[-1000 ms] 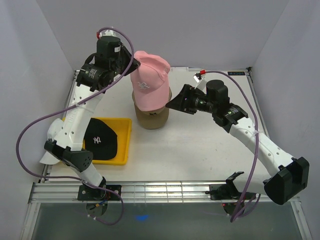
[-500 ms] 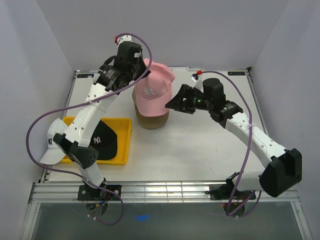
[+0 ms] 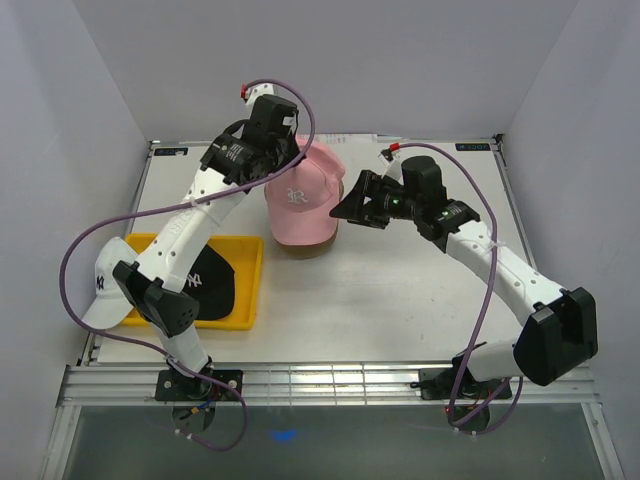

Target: Stack the hats

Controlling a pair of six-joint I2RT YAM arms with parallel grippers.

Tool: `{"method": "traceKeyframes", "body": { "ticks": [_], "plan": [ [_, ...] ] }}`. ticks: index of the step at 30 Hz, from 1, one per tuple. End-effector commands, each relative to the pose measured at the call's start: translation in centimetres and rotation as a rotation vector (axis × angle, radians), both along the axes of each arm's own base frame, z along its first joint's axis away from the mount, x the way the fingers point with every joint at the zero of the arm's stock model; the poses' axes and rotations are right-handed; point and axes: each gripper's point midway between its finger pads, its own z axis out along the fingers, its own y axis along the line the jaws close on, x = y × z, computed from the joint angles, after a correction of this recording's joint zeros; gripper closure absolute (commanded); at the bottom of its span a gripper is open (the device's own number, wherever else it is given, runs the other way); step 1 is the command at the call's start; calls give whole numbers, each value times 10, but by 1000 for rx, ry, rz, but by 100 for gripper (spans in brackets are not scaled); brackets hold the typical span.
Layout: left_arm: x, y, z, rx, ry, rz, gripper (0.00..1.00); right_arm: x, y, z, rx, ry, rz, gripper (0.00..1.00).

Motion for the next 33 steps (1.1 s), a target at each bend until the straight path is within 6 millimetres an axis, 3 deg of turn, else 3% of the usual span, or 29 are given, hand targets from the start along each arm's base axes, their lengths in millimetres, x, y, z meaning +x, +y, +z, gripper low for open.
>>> {"method": "traceKeyframes", "body": {
  "ticks": [1, 11, 21, 28, 29, 33],
  "plan": [
    [-3, -3, 0, -7, -12, 9, 100, 8, 0, 11, 16, -54, 10, 25],
    [-15, -7, -39, -3, 37, 2, 100, 11, -3, -2, -2, -35, 6, 25],
    [-32, -5, -59, -21, 53, -2, 83, 15, -3, -14, -12, -14, 9, 25],
    [-41, -9, -64, -35, 46, -36, 60, 23, -2, -18, -23, -12, 5, 25],
    [-43, -9, -61, -43, 35, -40, 53, 24, -2, -17, -22, -13, 5, 25],
    [-46, -11, -56, -53, 11, -58, 41, 29, -3, -16, -21, -13, 1, 25]
  ]
}}
